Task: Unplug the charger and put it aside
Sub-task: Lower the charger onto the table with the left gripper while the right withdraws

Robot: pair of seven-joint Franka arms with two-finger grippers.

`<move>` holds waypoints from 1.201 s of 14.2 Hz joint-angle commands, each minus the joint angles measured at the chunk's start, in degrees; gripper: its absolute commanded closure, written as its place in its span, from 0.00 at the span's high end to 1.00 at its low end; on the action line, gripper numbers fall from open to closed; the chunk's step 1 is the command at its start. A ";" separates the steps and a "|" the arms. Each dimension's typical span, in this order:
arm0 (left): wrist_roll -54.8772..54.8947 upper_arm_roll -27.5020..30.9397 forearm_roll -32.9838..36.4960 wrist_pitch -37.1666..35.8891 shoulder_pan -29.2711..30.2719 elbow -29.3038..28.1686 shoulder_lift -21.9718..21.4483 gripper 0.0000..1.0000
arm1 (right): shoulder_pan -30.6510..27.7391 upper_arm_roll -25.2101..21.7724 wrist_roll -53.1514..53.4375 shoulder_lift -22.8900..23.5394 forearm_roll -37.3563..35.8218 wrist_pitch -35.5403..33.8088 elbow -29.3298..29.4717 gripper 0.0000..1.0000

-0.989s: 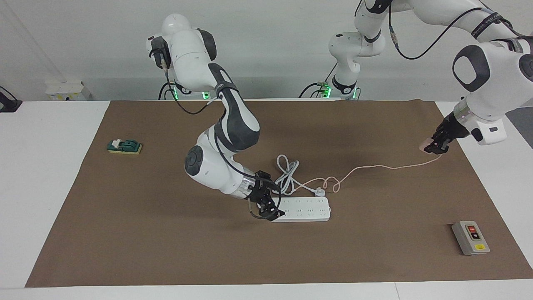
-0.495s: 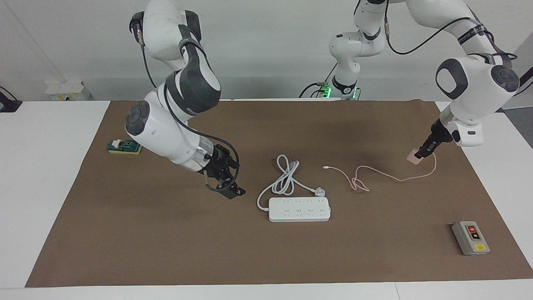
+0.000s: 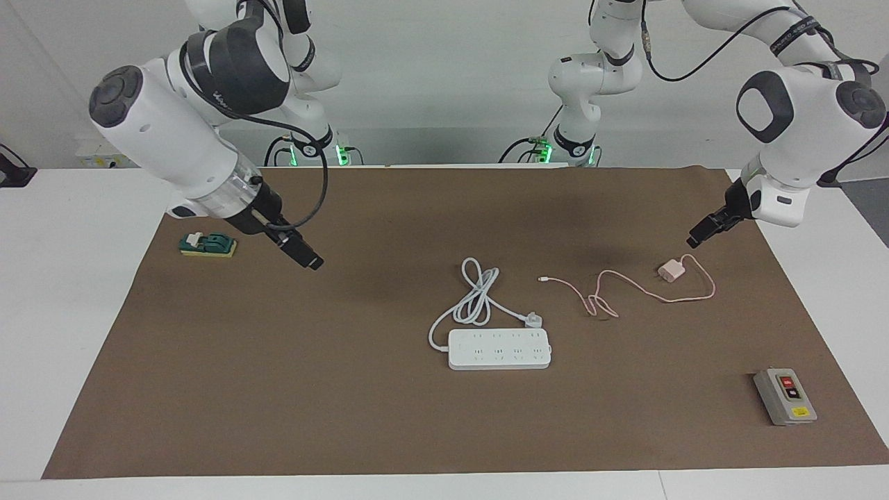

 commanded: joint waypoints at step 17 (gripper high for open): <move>13.79 -3.29 -0.06 -8.71 -3.38 0.81 -6.67 1.00 | -10.27 0.57 -55.37 -17.96 -19.20 -3.58 -12.04 1.00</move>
